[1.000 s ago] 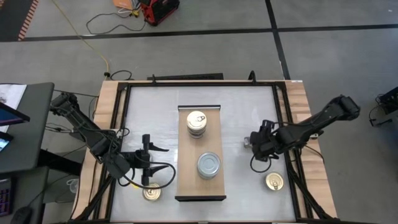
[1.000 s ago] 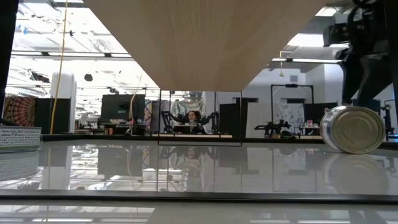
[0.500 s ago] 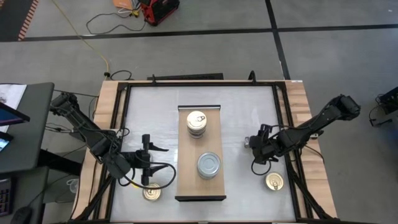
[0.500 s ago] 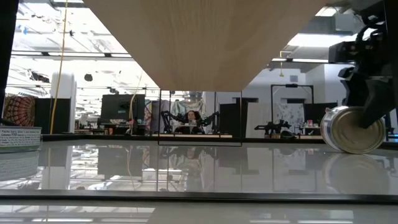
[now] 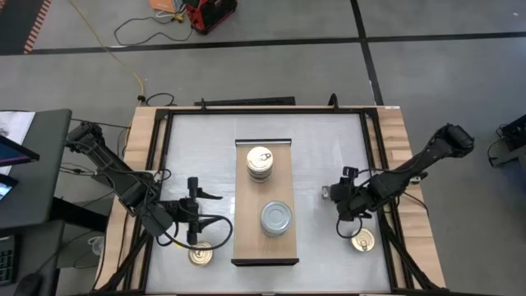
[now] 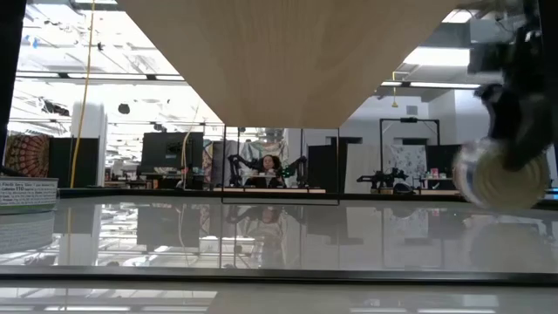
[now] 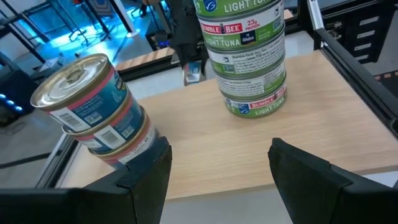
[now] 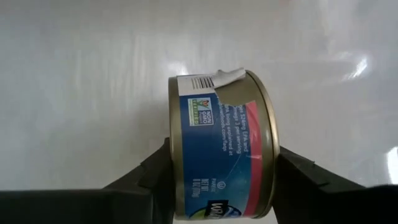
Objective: Stack canned seafood by type on shelf
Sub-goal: Stack the blue tuna can on top of the stacked blue tuna cans on the shelf
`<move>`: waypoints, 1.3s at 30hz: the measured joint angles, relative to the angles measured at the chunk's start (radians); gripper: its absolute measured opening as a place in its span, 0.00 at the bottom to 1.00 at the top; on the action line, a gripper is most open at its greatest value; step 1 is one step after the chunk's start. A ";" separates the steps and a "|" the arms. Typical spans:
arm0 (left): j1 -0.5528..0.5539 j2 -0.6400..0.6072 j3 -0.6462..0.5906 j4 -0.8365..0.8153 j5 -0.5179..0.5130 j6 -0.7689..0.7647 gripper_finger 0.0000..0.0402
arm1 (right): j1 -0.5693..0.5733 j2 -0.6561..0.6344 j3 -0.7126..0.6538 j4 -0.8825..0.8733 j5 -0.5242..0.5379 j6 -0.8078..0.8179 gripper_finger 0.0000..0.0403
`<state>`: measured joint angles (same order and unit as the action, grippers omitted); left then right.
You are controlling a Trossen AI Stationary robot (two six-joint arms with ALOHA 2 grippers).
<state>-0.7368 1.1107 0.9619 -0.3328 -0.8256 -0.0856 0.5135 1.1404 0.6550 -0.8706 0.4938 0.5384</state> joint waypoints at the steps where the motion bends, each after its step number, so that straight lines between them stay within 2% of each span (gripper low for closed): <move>1: 0.000 0.000 0.000 0.000 -0.004 0.008 0.64 | 0.011 0.000 0.028 -0.011 0.035 -0.011 0.53; 7: 0.026 -0.001 0.000 0.042 -0.030 0.079 0.64 | 0.051 -0.001 0.240 -0.082 0.278 -0.186 0.53; 13: 0.095 -0.004 -0.010 0.080 0.113 0.082 0.64 | 0.087 0.010 0.394 -0.093 0.460 -0.438 0.53; 18: 0.178 -0.031 -0.155 0.332 0.281 0.117 0.64 | 0.114 0.047 0.463 -0.082 0.632 -0.642 0.53; 21: 0.218 -0.077 -0.235 0.452 0.347 0.112 0.64 | 0.113 0.062 0.478 -0.029 0.729 -0.759 0.54; 29: 0.354 -0.295 -0.411 0.712 0.402 0.188 0.64 | 0.087 0.087 0.483 0.296 0.796 -1.182 0.54; 34: 0.480 -0.403 -0.449 0.718 0.400 0.082 0.64 | 0.040 0.127 0.483 0.548 0.795 -1.514 0.55; 39: 0.554 -0.418 -0.449 0.712 0.402 -0.023 0.64 | -0.013 0.176 0.483 0.769 0.764 -1.771 0.54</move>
<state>-0.1828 0.6924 0.5133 0.3792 -0.4236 -0.1087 0.5005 1.3162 1.1381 -0.1014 1.2577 -1.2324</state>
